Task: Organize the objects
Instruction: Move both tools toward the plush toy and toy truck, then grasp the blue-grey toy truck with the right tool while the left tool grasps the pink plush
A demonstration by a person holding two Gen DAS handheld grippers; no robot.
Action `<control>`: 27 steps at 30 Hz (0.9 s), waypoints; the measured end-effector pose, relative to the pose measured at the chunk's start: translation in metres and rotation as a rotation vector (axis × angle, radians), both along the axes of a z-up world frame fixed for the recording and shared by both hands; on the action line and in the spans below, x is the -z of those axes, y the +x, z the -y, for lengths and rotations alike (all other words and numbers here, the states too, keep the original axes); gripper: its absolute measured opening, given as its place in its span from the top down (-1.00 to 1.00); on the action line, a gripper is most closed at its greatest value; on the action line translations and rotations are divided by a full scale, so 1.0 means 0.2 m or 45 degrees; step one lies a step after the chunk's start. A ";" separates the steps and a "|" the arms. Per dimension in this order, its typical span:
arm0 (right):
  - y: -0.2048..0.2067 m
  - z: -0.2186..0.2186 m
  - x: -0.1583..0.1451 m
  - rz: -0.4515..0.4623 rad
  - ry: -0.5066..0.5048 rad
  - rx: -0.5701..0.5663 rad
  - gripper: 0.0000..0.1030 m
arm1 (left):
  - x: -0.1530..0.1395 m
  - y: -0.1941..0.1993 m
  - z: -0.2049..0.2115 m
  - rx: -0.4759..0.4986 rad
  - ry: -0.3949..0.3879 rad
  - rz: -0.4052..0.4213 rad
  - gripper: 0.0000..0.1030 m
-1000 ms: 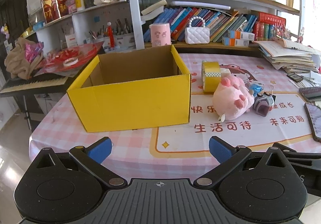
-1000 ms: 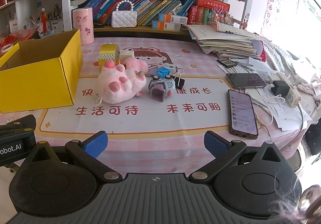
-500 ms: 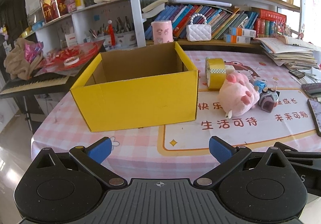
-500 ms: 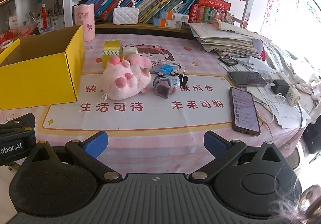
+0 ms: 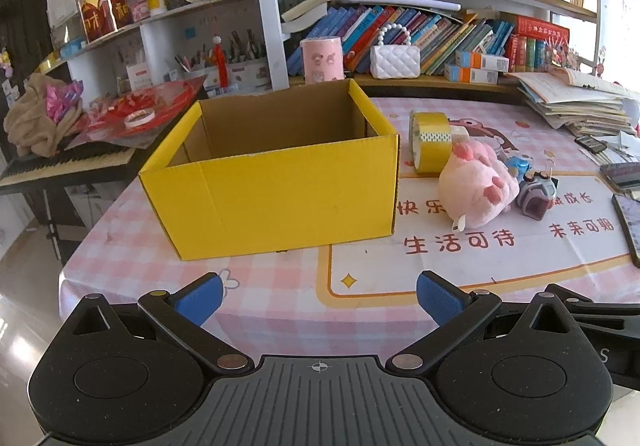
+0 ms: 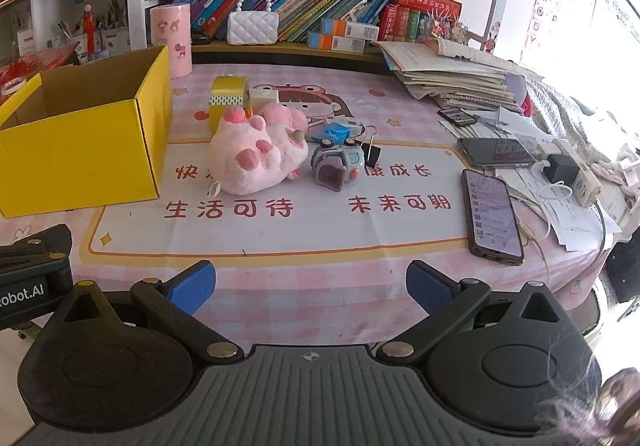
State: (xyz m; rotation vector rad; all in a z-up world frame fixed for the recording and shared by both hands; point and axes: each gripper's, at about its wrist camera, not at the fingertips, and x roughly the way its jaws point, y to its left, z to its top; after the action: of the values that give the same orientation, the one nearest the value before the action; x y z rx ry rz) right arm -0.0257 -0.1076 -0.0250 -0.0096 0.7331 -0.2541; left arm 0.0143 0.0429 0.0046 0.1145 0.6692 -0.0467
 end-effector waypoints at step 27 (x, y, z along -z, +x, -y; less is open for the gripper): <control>0.41 0.44 0.06 0.036 0.138 -0.108 -0.97 | 0.08 0.26 0.31 0.062 -0.090 -0.078 -1.00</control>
State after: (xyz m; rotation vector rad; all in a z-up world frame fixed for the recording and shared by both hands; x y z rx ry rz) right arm 0.0557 -0.1960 -0.0378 0.0659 0.7155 -0.1331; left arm 0.0666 -0.0194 -0.0112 0.0611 0.7251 -0.1208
